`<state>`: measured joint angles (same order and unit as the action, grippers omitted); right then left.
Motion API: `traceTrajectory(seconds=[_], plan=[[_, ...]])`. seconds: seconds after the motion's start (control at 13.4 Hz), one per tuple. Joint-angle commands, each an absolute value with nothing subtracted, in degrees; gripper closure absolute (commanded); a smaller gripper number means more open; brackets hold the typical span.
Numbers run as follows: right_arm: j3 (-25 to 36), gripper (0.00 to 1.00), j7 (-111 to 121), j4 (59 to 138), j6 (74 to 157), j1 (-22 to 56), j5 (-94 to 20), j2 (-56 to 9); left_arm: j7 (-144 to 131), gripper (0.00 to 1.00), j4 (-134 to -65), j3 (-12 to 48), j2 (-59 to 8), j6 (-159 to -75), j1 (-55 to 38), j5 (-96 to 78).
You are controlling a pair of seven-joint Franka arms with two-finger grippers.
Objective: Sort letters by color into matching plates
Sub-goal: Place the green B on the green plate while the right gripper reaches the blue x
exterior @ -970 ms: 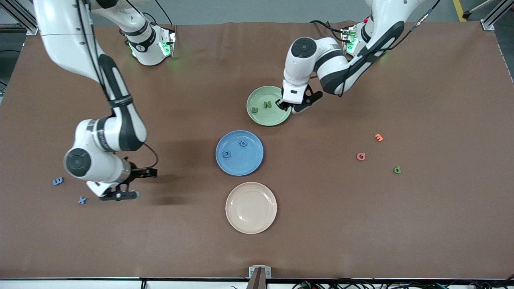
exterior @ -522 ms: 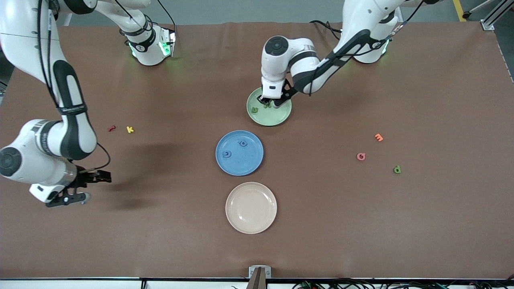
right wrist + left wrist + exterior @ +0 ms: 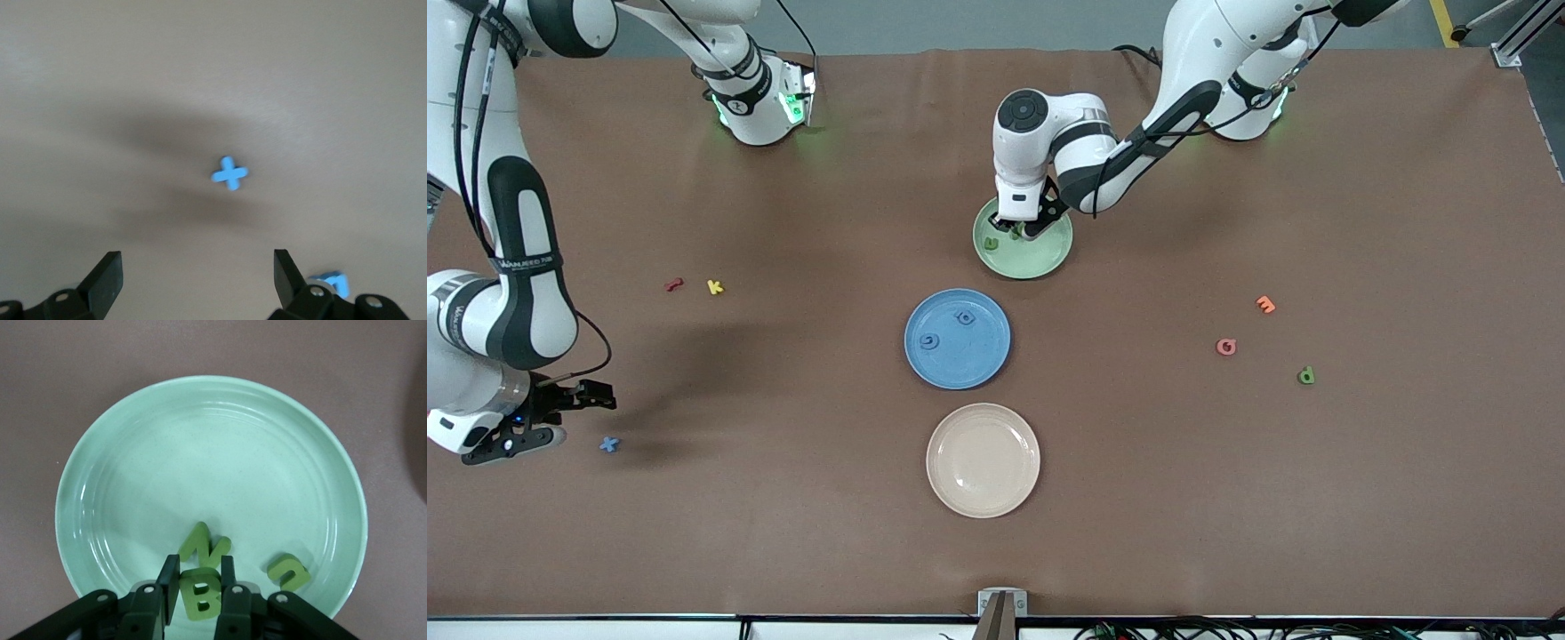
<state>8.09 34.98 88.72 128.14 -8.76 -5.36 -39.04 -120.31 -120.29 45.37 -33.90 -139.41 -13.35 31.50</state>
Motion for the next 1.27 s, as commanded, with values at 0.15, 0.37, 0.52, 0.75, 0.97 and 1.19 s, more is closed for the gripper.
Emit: traceTrajectory(seconds=[0.15,0.37,0.52,0.75,0.97,1.19], plan=[[6.94,0.00,35.86,81.06,130.69,-10.20,-4.48,-46.21,-121.29,0.48,-119.44,44.21,-35.16,-138.87,-13.36,33.66],[6.86,0.00,35.86,77.79,130.69,-10.46,-4.83,-49.39,-123.04,0.00,-118.83,44.12,-35.07,-138.87,-13.27,33.66],[6.77,0.00,35.51,77.61,130.78,-10.37,-5.01,-50.18,-123.22,0.00,-117.86,44.12,-34.20,-137.47,-12.14,33.75],[6.68,0.01,35.51,77.26,131.83,-10.46,-5.36,-51.76,-122.34,0.00,-117.60,44.03,-29.81,-130.79,-8.19,34.36],[6.59,0.14,35.59,77.26,132.01,-10.46,-5.45,-52.38,-119.81,0.02,-117.51,44.30,-28.48,-127.62,-1.25,42.25],[6.42,0.33,35.60,76.91,133.76,-10.37,-5.36,-53.08,-109.02,0.05,-116.02,44.30,-28.39,-127.53,6.56,42.80]])
